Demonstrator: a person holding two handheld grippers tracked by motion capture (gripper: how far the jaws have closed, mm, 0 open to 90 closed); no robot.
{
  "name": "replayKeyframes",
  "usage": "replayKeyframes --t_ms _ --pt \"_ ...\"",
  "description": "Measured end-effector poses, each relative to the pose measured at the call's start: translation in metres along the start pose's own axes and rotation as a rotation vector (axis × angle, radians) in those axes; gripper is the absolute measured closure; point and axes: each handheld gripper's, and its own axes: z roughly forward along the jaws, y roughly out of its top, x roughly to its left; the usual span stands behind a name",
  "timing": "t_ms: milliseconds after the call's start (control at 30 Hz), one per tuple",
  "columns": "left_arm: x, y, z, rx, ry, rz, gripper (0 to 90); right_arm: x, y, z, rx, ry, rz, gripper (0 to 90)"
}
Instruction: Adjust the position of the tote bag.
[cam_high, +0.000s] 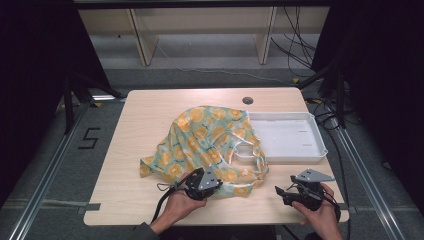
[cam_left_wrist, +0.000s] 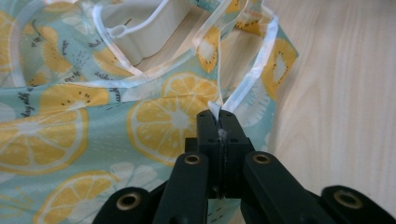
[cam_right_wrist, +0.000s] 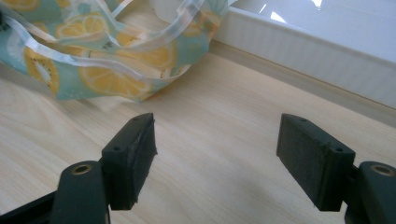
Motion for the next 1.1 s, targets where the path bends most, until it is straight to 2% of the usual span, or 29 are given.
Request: replayKeyframes --t_ms 33,100,167,267,333,433,467,500,533,600,633,667,700,733,767,800,867,967,1000,1033,1067,1100 --pt "0.001 -0.002 -0.005 -0.006 0.011 -0.001 89.3 0.000 0.000 0.000 0.002 0.002 0.003 29.2" --pt "0.002 -0.007 -0.016 -0.015 0.003 -0.022 89.2 0.000 0.000 -0.001 0.003 0.014 0.018 29.2" --pt "0.005 -0.013 -0.029 -0.030 0.003 -0.024 89.2 -0.001 0.000 0.000 0.002 0.012 0.010 29.2" --pt "0.012 -0.025 -0.052 -0.034 0.022 -0.043 89.1 -0.001 0.000 -0.001 0.005 0.014 0.016 29.2" --pt "0.017 -0.034 -0.065 -0.039 0.047 -0.060 89.1 0.000 0.000 0.000 -0.001 0.013 0.016 29.2" --pt "0.028 -0.051 -0.083 -0.050 0.090 -0.113 89.1 -0.001 0.000 0.000 0.005 0.011 0.006 29.2" --pt "0.034 -0.055 -0.089 -0.037 0.111 -0.092 89.1 -0.001 -0.001 0.001 0.001 0.006 -0.011 29.2" --pt "0.038 -0.059 -0.093 -0.042 0.125 -0.105 89.1 -0.001 -0.001 0.001 -0.001 0.006 -0.013 29.2" --pt "0.041 -0.062 -0.095 -0.045 0.138 -0.113 89.1 0.000 0.000 0.000 -0.001 0.013 0.010 29.2" --pt "0.050 -0.070 -0.101 -0.046 0.160 -0.136 89.1 0.001 0.000 0.000 0.006 0.009 0.012 29.2" --pt "0.054 -0.073 -0.104 -0.031 0.167 -0.134 89.1 0.002 0.000 0.000 0.002 0.013 0.021 29.2" --pt "0.054 -0.073 -0.104 -0.031 0.167 -0.134 89.1 0.000 0.000 0.001 0.002 0.020 0.006 29.2" --pt "0.060 -0.080 -0.107 -0.027 0.179 -0.151 89.1 0.000 0.000 0.001 -0.001 0.019 0.001 29.2" --pt "0.062 -0.083 -0.109 -0.023 0.193 -0.156 89.0 0.000 0.000 0.000 0.004 0.016 0.007 29.2" --pt "0.064 -0.085 -0.109 -0.026 0.186 -0.171 89.0 0.001 0.000 0.000 0.007 0.010 0.018 29.2" --pt "0.066 -0.087 -0.110 -0.020 0.193 -0.163 89.0 0.000 0.001 0.000 0.003 0.006 0.002 29.2" --pt "0.069 -0.092 -0.112 -0.002 0.199 -0.161 89.0 0.000 0.002 0.002 -0.006 0.016 0.001 29.2" --pt "0.072 -0.097 -0.112 0.003 0.207 -0.170 88.9 -0.001 0.010 0.003 -0.027 0.029 -0.005 29.3" --pt "0.072 -0.097 -0.112 0.008 0.202 -0.174 88.8 0.001 0.016 0.004 -0.046 0.026 0.003 29.3" --pt "0.072 -0.097 -0.111 0.008 0.210 -0.163 88.8 -0.002 0.022 0.004 -0.048 0.038 -0.025 29.3" --pt "0.072 -0.098 -0.111 0.012 0.205 -0.159 88.8 -0.001 0.030 0.006 -0.072 0.036 -0.022 29.3" --pt "0.071 -0.098 -0.110 0.007 0.204 -0.176 88.7 -0.002 0.037 0.008 -0.085 0.038 -0.027 29.4"
